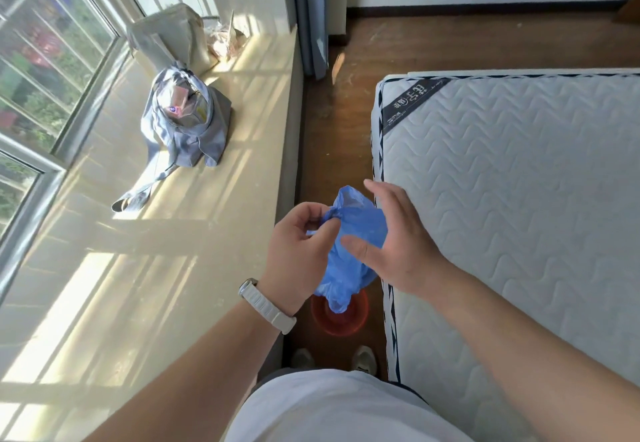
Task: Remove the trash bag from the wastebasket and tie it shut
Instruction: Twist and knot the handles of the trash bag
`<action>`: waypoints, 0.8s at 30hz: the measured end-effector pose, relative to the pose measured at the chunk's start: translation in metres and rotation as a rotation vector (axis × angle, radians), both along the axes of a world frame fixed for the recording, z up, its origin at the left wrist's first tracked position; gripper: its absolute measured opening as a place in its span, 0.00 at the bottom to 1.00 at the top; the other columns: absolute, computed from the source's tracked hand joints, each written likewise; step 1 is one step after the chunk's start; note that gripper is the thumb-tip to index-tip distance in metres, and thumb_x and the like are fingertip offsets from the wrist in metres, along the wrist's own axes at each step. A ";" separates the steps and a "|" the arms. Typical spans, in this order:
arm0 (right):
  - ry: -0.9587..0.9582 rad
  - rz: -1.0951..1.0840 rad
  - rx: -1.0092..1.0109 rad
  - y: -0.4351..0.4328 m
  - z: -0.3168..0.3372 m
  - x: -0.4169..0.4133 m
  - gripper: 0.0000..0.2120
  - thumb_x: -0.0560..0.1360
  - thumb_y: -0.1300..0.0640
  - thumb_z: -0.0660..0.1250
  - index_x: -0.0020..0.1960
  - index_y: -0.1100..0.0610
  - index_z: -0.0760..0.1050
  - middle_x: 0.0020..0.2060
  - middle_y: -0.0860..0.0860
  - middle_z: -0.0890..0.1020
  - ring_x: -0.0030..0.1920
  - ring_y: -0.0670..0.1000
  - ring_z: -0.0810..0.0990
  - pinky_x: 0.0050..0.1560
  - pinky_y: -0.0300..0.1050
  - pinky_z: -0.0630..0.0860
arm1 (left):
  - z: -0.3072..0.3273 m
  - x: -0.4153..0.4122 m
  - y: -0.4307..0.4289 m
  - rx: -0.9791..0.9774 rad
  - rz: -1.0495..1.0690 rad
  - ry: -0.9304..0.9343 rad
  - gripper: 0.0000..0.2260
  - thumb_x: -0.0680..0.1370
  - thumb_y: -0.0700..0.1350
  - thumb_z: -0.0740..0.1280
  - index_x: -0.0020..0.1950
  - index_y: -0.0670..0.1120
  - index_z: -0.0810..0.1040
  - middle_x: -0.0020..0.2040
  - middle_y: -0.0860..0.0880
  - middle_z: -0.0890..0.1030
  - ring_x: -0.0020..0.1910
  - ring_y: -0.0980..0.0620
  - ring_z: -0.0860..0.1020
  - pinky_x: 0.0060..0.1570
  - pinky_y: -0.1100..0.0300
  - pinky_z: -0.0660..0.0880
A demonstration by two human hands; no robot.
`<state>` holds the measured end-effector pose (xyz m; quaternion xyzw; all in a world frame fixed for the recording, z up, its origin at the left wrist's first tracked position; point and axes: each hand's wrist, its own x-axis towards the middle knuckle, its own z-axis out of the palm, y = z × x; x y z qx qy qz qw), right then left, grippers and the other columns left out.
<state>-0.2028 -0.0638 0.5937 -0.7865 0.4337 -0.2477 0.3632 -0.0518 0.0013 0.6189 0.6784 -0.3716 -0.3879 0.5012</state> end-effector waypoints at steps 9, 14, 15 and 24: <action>-0.006 0.095 -0.032 0.013 0.008 0.039 0.28 0.71 0.40 0.63 0.64 0.56 0.72 0.59 0.49 0.77 0.60 0.49 0.74 0.61 0.47 0.72 | 0.025 0.011 0.001 -0.069 0.136 0.038 0.01 0.71 0.44 0.70 0.39 0.50 0.80 0.44 0.47 0.82 0.44 0.52 0.80 0.45 0.56 0.77; -0.082 0.128 -0.123 0.011 0.010 0.054 0.11 0.77 0.52 0.61 0.50 0.57 0.78 0.41 0.49 0.80 0.45 0.50 0.77 0.47 0.48 0.75 | 0.033 0.023 0.008 -0.113 0.163 0.089 0.01 0.71 0.42 0.71 0.40 0.45 0.81 0.51 0.55 0.83 0.53 0.55 0.81 0.54 0.56 0.76; -0.088 0.141 -0.138 0.010 0.011 0.056 0.10 0.77 0.53 0.61 0.48 0.58 0.78 0.39 0.49 0.80 0.42 0.50 0.76 0.45 0.48 0.75 | 0.034 0.026 0.011 -0.122 0.160 0.099 0.02 0.70 0.43 0.71 0.41 0.46 0.82 0.51 0.54 0.84 0.54 0.53 0.81 0.57 0.52 0.76; -0.263 -0.006 0.112 0.010 0.042 0.070 0.09 0.79 0.55 0.62 0.44 0.55 0.78 0.35 0.47 0.84 0.39 0.43 0.80 0.41 0.35 0.74 | 0.048 0.050 0.023 -0.237 0.134 0.151 0.05 0.76 0.41 0.69 0.40 0.47 0.80 0.34 0.50 0.81 0.36 0.51 0.78 0.41 0.59 0.75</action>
